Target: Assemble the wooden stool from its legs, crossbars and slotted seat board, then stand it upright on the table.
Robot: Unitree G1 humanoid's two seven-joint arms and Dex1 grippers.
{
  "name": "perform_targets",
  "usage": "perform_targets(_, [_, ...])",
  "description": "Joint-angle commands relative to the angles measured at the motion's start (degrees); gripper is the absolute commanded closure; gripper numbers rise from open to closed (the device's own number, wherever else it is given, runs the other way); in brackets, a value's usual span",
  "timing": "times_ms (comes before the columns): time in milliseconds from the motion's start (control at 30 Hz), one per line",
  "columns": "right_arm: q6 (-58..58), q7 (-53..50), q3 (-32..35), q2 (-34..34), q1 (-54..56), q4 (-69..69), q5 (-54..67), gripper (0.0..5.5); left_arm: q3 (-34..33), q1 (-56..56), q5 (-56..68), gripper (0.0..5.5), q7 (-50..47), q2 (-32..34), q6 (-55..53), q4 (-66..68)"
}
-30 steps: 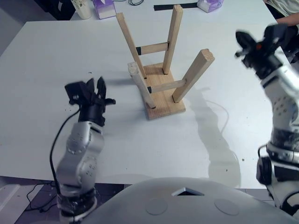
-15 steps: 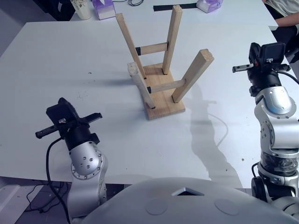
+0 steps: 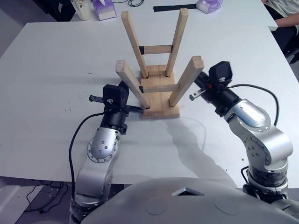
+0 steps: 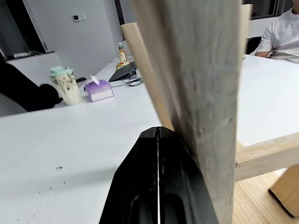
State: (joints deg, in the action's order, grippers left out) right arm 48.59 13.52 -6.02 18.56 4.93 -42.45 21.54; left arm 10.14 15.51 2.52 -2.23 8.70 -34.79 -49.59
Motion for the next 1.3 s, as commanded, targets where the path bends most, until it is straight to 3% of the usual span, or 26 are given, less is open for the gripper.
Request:
perform_targets(33, [-12.2, 4.5, 5.8, 8.5, 2.0, 11.6, -6.7, 5.50, -10.0, 2.3, 3.5, 5.49, -0.2, -2.1, 1.3, 1.9])
perform_targets(133, [-17.2, 8.5, 9.2, 10.8, 5.6, 18.0, -6.0, 5.50, -20.4, 1.2, 9.8, 5.49, -1.4, -5.4, 1.1, 3.5])
perform_targets(233, [-13.4, 9.7, 13.9, 6.4, 12.5, 19.8, 3.8, 5.50, -29.3, -7.5, 22.7, 5.49, -1.5, -7.1, -0.9, 5.1])
perform_targets(367, [-3.8, 9.3, 19.6, 1.8, 25.7, 17.5, 26.8, 5.50, -37.9, -28.2, 46.1, 5.49, -2.8, 0.6, -4.7, 7.2])
perform_targets(500, [0.7, 12.1, 18.3, 4.3, 34.3, 16.8, 36.4, 5.50, -37.2, -40.7, 60.9, 5.49, -3.6, 10.0, -8.2, 6.9])
perform_targets(667, [-1.5, 21.7, 7.9, 10.4, 33.0, 16.4, 28.8, 5.50, -32.3, -43.9, 72.6, 5.49, -6.8, 16.2, -12.0, 7.8])
perform_targets(733, [-2.8, 24.1, 6.7, 10.7, 33.9, 18.2, 27.6, 5.50, -30.8, -43.7, 73.9, 5.49, -7.0, 17.5, -12.5, 9.2])
perform_targets(900, [-4.2, 26.3, 8.0, 7.9, 38.3, 21.3, 29.4, 5.50, -26.6, -45.9, 73.3, 5.49, -6.8, 17.5, -10.7, 12.8])
perform_targets(1033, [-3.3, 23.5, 13.2, 4.6, 43.3, 23.5, 36.9, 5.50, -26.2, -48.4, 75.6, 5.49, -6.0, 19.0, -9.6, 13.5])
perform_targets(1100, [-2.8, 23.1, 14.2, 4.3, 43.0, 23.9, 38.8, 5.50, -26.5, -47.7, 76.4, 5.49, -6.5, 19.3, -9.2, 13.7])
perform_targets(1200, [-2.8, 26.5, 10.6, 6.9, 35.7, 24.9, 34.6, 5.50, -22.9, -39.9, 74.8, 5.49, -7.4, 19.1, -11.6, 14.3])
perform_targets(1300, [-8.6, 32.2, -1.3, 12.0, 24.9, 26.1, 21.5, 5.50, -17.4, -29.1, 69.6, 5.49, -6.1, 18.0, -13.3, 16.8])
